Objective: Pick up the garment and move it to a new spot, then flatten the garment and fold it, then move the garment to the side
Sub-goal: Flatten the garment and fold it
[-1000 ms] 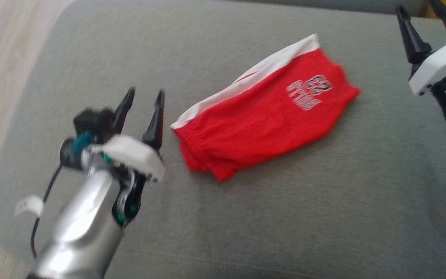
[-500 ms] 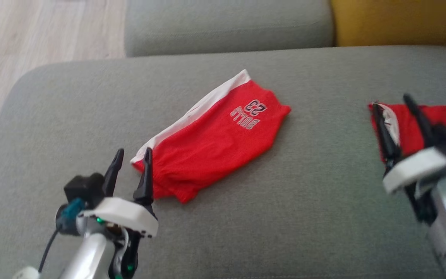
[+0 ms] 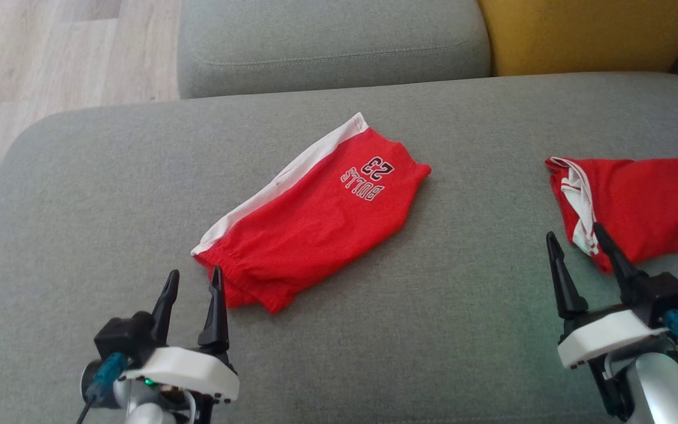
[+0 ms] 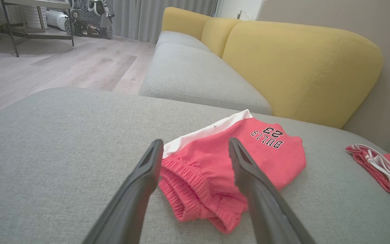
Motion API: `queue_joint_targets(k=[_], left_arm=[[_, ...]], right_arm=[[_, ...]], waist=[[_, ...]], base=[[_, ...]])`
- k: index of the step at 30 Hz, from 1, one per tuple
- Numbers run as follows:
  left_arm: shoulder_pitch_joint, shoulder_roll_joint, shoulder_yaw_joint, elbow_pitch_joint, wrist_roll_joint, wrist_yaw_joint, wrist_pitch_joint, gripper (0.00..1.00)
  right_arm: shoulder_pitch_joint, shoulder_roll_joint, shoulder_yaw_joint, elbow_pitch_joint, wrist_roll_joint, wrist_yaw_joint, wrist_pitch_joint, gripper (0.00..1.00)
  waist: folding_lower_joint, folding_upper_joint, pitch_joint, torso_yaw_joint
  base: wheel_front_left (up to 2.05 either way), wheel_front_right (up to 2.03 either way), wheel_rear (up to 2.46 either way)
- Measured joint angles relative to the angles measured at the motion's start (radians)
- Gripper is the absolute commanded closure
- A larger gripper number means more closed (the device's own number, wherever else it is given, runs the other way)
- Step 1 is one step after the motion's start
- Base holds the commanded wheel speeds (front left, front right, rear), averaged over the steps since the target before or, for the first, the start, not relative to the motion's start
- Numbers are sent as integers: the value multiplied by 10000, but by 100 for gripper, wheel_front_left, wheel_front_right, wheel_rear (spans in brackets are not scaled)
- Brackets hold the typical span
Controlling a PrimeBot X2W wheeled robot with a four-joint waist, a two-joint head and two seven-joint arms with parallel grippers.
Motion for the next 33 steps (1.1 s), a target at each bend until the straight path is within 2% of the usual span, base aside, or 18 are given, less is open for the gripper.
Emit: queue_joint_targets(k=[4, 7, 14, 17, 22, 27, 33], left_arm=[[0, -71, 215, 125, 207, -207, 0, 0], [-16, -79, 215, 186, 263, -339, 0, 0], [-416, -96, -194, 282, 221, -405, 0, 0], [-630, -105, -458, 309, 2, -318, 0, 0], [-1011, -115, -853, 324, -215, -226, 0, 0], [-1235, -130, -1166, 247, -454, -125, 0, 0], [-1467, -138, -1482, 105, -731, -2, 0, 0]], right_arm=[[40, 23, -159, -119, -265, 0, 6, 0], [29, 109, -148, -127, -48, -2, 201, 0], [-656, 723, 48, 150, 2773, 0, 1810, 0], [-1315, 765, -13, 604, 4025, -2, 2811, 0], [-2271, 936, -548, 1670, 5277, -2, 4301, 0], [-3365, 951, -1336, 2790, 5655, -2, 5271, 0], [-4568, 855, -2130, 3996, 5662, -2, 5883, 0]], waist=[[0, 0, 48, 198], [0, 0, 119, 384], [0, 0, 557, 972], [0, 0, 810, 1315], [0, 0, 1284, 1974], [0, 0, 1801, 2647], [0, 0, 2358, 3382]], base=[[0, 0, 0], [0, 0, 0], [0, 0, 0], [0, 0, 0], [0, 0, 0], [0, 0, 0], [0, 0, 0]])
